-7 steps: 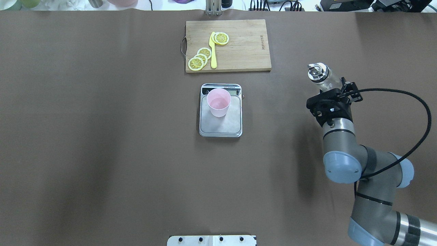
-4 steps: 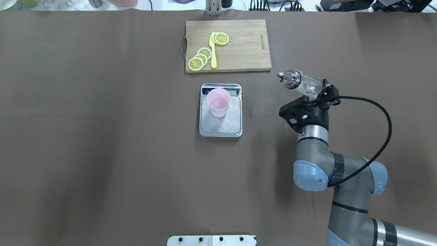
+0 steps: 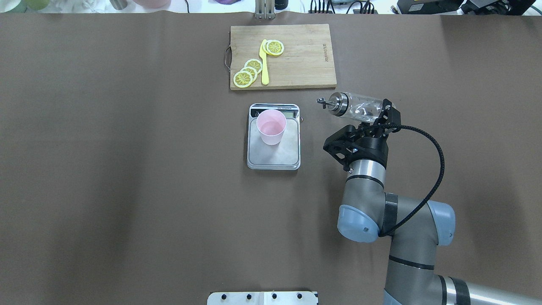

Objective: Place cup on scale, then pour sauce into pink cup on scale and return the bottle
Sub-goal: 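Lift the bottle with the right gripper toward the pink cup, then tilt the bottle spout down over the pink cup with the right gripper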

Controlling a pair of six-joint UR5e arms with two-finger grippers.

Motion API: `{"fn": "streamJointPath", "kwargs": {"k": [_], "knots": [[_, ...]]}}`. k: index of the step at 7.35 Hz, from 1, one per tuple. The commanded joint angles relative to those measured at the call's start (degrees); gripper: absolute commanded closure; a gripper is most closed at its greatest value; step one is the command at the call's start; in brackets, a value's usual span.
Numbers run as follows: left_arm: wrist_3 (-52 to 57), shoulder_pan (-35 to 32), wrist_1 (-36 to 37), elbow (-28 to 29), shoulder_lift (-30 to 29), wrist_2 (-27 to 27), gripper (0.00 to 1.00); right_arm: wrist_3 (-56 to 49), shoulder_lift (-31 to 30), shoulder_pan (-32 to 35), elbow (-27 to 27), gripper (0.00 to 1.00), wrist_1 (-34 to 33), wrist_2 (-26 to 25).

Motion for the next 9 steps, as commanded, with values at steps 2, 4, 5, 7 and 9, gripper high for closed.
{"fn": "streamJointPath", "kwargs": {"k": [2,4,5,7,9], "knots": [[0.0,0.0,0.2,0.4,0.0,-0.1,0.02,0.0,4.6,-0.2,0.0,1.00,-10.8,-1.1],[0.0,0.0,0.3,0.4,0.3,0.0,0.02,0.0,4.9,-0.4,-0.3,1.00,-13.4,-3.5],[0.1,0.0,0.4,1.0,0.3,-0.1,0.02,0.1,4.9,-0.3,-0.4,1.00,-15.0,-4.0],[0.4,0.0,-0.1,2.6,0.3,-2.4,0.02,0.0,6.7,-0.6,-1.6,1.00,-18.4,-5.3],[0.5,0.1,-0.2,3.4,0.3,-3.3,0.02,0.0,7.7,-0.9,-2.8,1.00,-20.3,-5.3]]}}
